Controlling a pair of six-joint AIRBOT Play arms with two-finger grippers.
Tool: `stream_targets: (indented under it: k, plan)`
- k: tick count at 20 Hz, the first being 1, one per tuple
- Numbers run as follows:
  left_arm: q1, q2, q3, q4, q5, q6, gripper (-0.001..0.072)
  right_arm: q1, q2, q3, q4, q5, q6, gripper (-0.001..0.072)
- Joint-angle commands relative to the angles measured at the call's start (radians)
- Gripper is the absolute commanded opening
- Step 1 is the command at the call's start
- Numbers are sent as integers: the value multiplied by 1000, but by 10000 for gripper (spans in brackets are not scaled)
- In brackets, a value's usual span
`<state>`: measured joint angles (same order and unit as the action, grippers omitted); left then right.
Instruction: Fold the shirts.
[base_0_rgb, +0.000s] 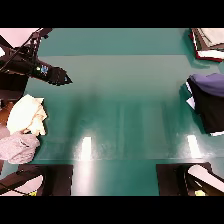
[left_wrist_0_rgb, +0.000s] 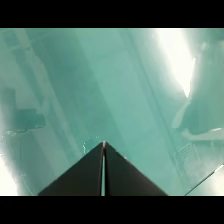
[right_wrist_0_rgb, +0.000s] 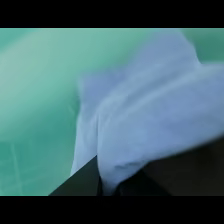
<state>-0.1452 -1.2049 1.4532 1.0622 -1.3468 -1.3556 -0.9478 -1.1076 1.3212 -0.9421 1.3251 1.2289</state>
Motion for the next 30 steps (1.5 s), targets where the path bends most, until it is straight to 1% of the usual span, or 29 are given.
stream_targets:
  k: [1, 2, 3, 4, 7, 8, 10, 12, 13, 14, 16, 18, 21, 23, 24, 25, 26, 27, 28, 29, 30]
  plan:
    - [-1, 0, 0, 0, -2, 22, 25, -64, 122, -181, -109, 29, 28, 94]
    - [-1, 0, 0, 0, -6, 29, 25, -80, 147, -222, -125, 32, 31, 238]
    - [-1, 0, 0, 0, -7, 29, 25, -97, 170, -265, -140, 32, 39, 351]
    - [-1, 0, 0, 0, -7, 29, 25, -113, 186, -301, -163, 40, 39, 384]
    - [-1, 0, 0, 0, -7, 32, 25, -179, 219, -371, -245, 96, 39, 387]
    - [-1, 0, 0, 0, -7, 45, 26, -199, 227, -378, -258, 111, 39, 387]
    - [-1, 0, 0, 0, -7, 50, 26, -216, 245, -380, -235, 116, 39, 387]
    - [-1, 0, 0, 0, -7, 50, 26, -195, 262, -380, -135, 95, 39, 387]
    - [-1, 0, 0, 0, -6, 51, 26, -166, 268, -380, -50, 80, 39, 386]
    - [-1, 0, 0, 0, 4, 50, 26, -123, 268, -380, 42, 77, 39, 386]
    - [-1, 0, 0, 0, 11, 51, 26, 10, 267, -380, 180, 81, 39, 386]
    - [-1, 0, 0, 1, 11, 54, 26, 197, 267, -380, 246, 75, 39, 364]
    - [-1, 0, 1, 0, 0, 53, 26, 499, 267, -380, 238, 26, 39, 364]
    - [-1, 0, 1, 0, 6, 53, 25, 679, 267, -380, 240, -51, 39, 362]
    - [-1, 0, 1, 0, 10, 54, 26, 760, 267, -380, 239, -89, 39, 329]
    - [-1, 0, 1, 0, 16, 53, 26, 837, 267, -380, 234, -127, 39, 261]
    - [-1, 0, 1, 0, 23, 53, 26, 903, 267, -380, 233, -165, 38, 228]
    - [-1, 0, 1, 0, 28, 53, 26, 952, 267, -380, 233, -198, 38, 180]
    - [-1, 0, 1, 0, 31, 53, 26, 993, 267, -380, 233, -225, 38, 109]
    - [-1, 0, 1, 0, 31, 53, 26, 1027, 267, -380, 234, -246, 38, 16]
    - [-1, 0, 1, 0, 30, 53, 26, 1052, 267, -380, 233, -261, 38, 17]
